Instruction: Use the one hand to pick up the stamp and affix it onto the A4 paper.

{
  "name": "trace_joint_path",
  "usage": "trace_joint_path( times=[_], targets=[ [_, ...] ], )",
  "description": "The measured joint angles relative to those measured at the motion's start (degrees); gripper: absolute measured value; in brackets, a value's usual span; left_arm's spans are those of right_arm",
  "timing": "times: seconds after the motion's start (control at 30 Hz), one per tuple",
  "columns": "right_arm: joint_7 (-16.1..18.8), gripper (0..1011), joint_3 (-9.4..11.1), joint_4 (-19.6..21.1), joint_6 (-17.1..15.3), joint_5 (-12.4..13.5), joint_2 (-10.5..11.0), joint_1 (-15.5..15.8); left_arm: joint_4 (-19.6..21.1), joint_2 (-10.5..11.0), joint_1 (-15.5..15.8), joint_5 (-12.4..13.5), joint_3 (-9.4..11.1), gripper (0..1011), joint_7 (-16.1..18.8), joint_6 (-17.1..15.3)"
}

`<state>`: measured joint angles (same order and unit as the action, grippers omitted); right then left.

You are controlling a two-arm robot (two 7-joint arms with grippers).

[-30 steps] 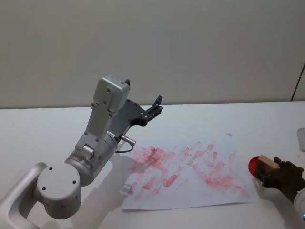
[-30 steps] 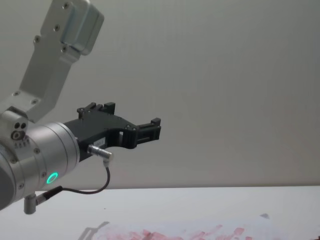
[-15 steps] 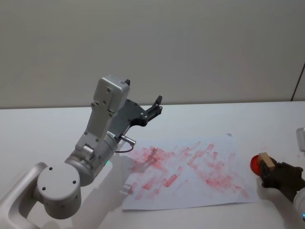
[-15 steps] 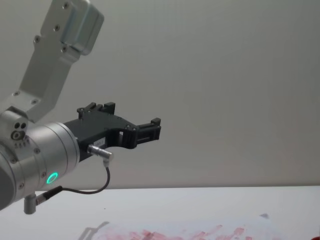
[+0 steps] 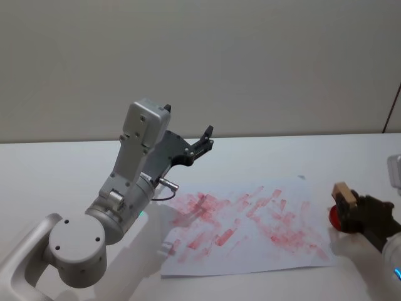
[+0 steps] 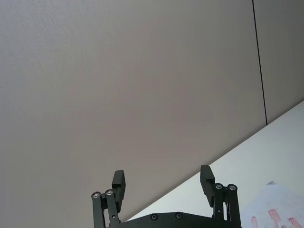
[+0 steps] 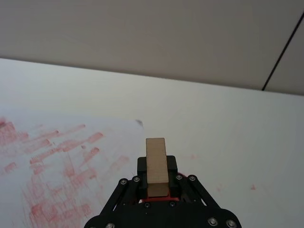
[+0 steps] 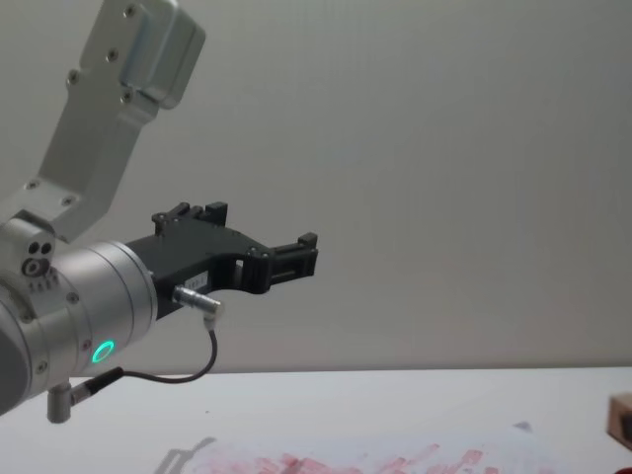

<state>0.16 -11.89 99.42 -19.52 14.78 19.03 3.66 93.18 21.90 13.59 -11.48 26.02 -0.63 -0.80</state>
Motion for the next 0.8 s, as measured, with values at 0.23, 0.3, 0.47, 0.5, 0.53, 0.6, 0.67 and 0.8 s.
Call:
trace_joint_path(
  times=[0.23,0.3,0.47,0.5,0.53,0.6,0.67,0.8],
  targets=[
    [3.46,216,-0.49,0.19,2.16,-1.38,-0.85,-1.97,0.0,0.0,0.0,0.0,0.0,1001,0.0,0.0],
    [4.35,216,-0.62,0.12,2.51,-1.56,-1.12,-2.54,0.0,0.0,0.0,0.0,0.0,1001,0.0,0.0],
    [7.94,216,-1.25,-0.82,3.23,-1.76,-2.14,-4.43,0.0,0.0,0.0,0.0,0.0,1001,0.0,0.0],
    [8.63,216,-1.33,-0.98,3.23,-1.76,-2.29,-4.67,0.0,0.0,0.0,0.0,0.0,1001,0.0,0.0],
    [9.46,216,-1.5,-1.31,3.2,-1.74,-2.56,-5.14,0.0,0.0,0.0,0.0,0.0,1001,0.0,0.0],
    [10.61,216,-1.66,-1.67,2.98,-1.59,-2.83,-5.61,0.0,0.0,0.0,0.0,0.0,1001,0.0,0.0],
    [11.81,216,-1.88,-2.17,2.5,-1.31,-3.17,-6.15,0.0,0.0,0.0,0.0,0.0,1001,0.0,0.0],
    [13.44,216,-2.17,-2.89,1.19,-0.76,-3.63,-6.82,0.0,0.0,0.0,0.0,0.0,1001,0.0,0.0]
  ],
)
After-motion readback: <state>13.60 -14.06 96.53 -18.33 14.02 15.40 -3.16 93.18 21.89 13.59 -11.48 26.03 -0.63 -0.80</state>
